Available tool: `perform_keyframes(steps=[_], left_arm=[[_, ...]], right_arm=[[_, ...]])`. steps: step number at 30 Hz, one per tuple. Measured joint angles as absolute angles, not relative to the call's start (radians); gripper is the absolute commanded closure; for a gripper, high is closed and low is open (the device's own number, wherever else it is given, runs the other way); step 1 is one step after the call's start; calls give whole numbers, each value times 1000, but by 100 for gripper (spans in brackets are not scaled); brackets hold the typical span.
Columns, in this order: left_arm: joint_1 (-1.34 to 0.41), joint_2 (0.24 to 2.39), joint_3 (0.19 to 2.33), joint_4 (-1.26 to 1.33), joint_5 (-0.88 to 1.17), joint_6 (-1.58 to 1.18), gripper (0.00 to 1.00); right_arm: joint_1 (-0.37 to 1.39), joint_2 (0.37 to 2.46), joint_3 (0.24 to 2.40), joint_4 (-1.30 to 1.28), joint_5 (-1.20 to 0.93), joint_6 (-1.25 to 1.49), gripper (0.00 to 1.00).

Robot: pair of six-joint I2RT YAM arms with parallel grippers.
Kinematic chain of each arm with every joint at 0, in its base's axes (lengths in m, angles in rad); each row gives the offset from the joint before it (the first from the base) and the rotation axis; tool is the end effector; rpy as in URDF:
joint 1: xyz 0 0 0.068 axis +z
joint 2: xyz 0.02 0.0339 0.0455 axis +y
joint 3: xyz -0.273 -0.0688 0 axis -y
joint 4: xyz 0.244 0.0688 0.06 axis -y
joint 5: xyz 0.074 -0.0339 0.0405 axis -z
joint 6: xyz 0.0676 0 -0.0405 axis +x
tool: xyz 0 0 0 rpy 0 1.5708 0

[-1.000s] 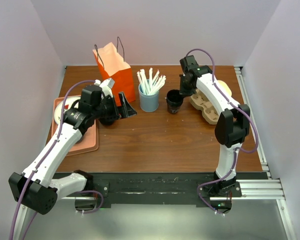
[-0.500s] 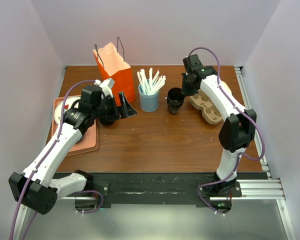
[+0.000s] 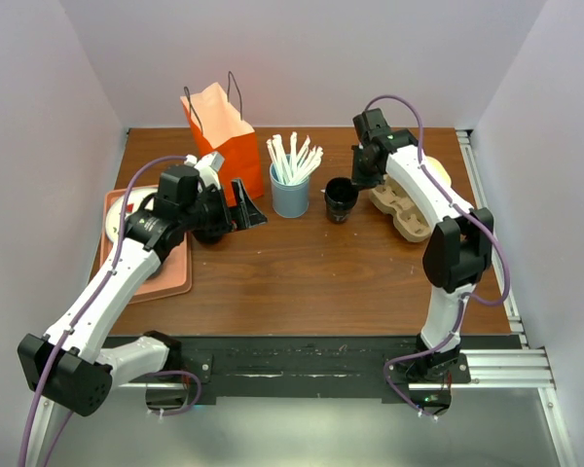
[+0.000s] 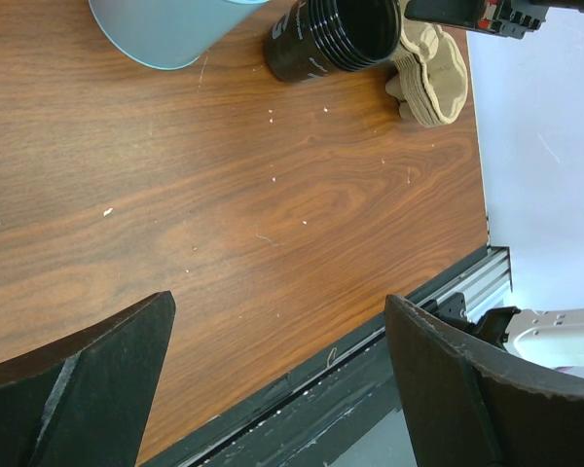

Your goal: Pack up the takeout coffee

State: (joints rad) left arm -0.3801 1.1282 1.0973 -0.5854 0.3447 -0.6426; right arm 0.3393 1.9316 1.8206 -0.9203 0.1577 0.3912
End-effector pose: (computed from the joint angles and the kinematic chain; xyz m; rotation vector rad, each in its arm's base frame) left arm 0.2340 -0.1181 0.3331 -0.0957 2.3073 -0.9312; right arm 0.4164 0.1357 0.2808 0.1234 2.5801 0.0644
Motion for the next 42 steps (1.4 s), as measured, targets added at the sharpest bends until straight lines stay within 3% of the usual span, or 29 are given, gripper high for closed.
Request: perform_keyframes(steps=[5, 8, 31, 42], left_arm=[[-380, 1131, 1097, -585, 345, -643, 7], [-380, 1134, 1097, -585, 345, -643, 7], [-380, 1148, 1097, -585, 347, -643, 7], [-380, 1159, 1097, -585, 347, -643, 7]], right_arm=[[339, 1943, 1842, -921, 158, 379, 80], [339, 1951, 1858, -922, 158, 361, 78], [339, 2064, 1948, -898, 130, 163, 79], [339, 2064, 1948, -884, 120, 141, 87]])
